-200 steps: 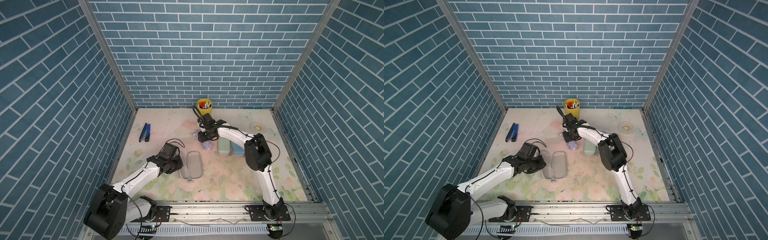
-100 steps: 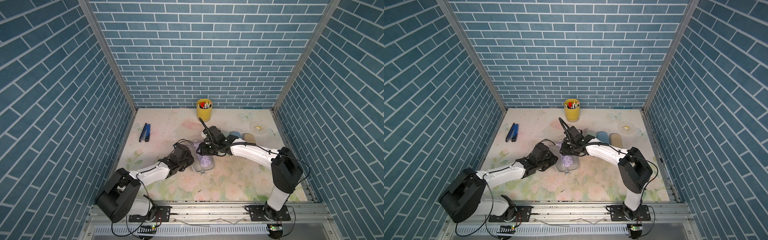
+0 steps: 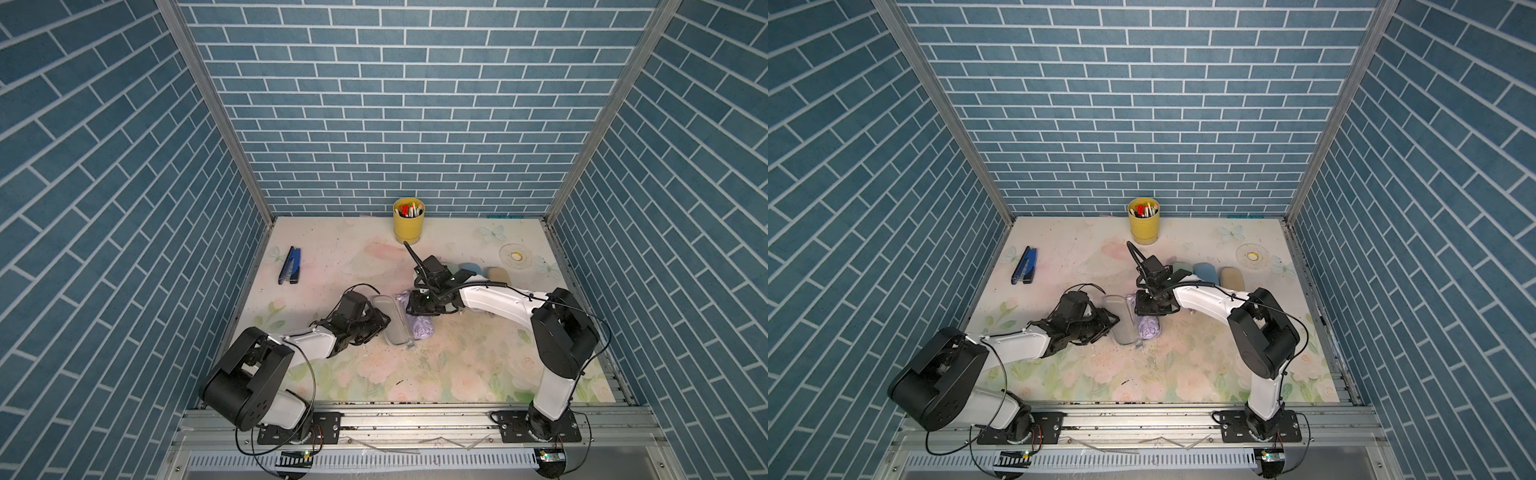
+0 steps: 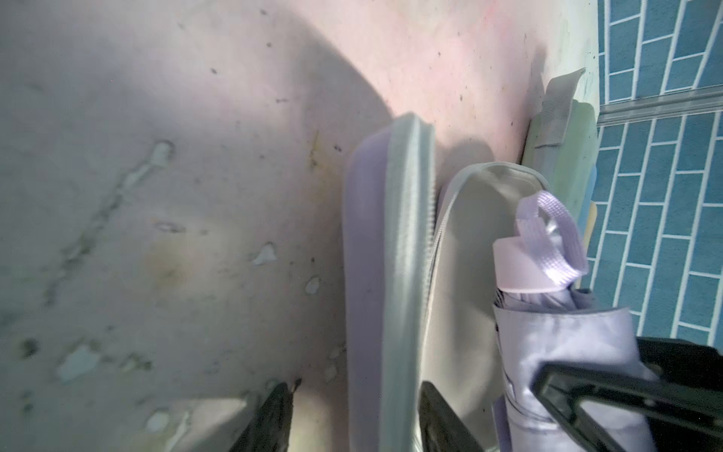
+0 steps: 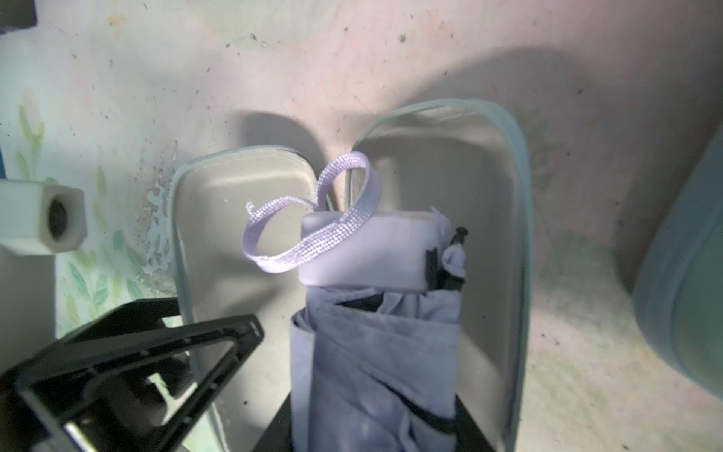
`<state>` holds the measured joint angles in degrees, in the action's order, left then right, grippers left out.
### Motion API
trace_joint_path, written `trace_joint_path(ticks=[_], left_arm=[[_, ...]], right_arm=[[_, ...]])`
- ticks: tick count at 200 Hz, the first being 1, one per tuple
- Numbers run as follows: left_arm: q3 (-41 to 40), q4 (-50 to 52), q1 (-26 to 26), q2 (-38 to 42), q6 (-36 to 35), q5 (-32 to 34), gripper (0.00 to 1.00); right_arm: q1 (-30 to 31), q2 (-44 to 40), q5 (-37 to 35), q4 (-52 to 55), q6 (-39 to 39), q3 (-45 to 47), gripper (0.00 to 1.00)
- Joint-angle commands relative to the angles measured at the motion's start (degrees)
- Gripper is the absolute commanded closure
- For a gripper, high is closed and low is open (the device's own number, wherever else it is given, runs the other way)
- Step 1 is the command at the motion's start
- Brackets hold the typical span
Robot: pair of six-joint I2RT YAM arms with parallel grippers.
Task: Put umbrellas into zippered umbrella sleeves
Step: Place the umbrella sleeve at the center of the board, then place the umbrella in the umbrella sleeve.
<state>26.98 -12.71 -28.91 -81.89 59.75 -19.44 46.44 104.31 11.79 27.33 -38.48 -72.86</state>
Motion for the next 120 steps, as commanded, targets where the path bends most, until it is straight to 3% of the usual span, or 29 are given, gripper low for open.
trace_joint_path(ticks=[1,51,120], left_arm=[[-0.7,7.1,1.0,2.1,-4.6,-3.7,0.48],[-2.9,1.5,1.1,1.0,-3.3,-5.6,0.82],[-0.9,-3.7,0.0,-2.8,-4.2,-4.0,0.94]], right_arm=[[-0.1,0.1,-0.2,3.4,2.9,-1.9,0.88],[2.5,0.0,2.2,7.4,1.6,-4.6,0.89],[4.7,4.3,8.5,7.8,-0.1,-9.7,0.93]])
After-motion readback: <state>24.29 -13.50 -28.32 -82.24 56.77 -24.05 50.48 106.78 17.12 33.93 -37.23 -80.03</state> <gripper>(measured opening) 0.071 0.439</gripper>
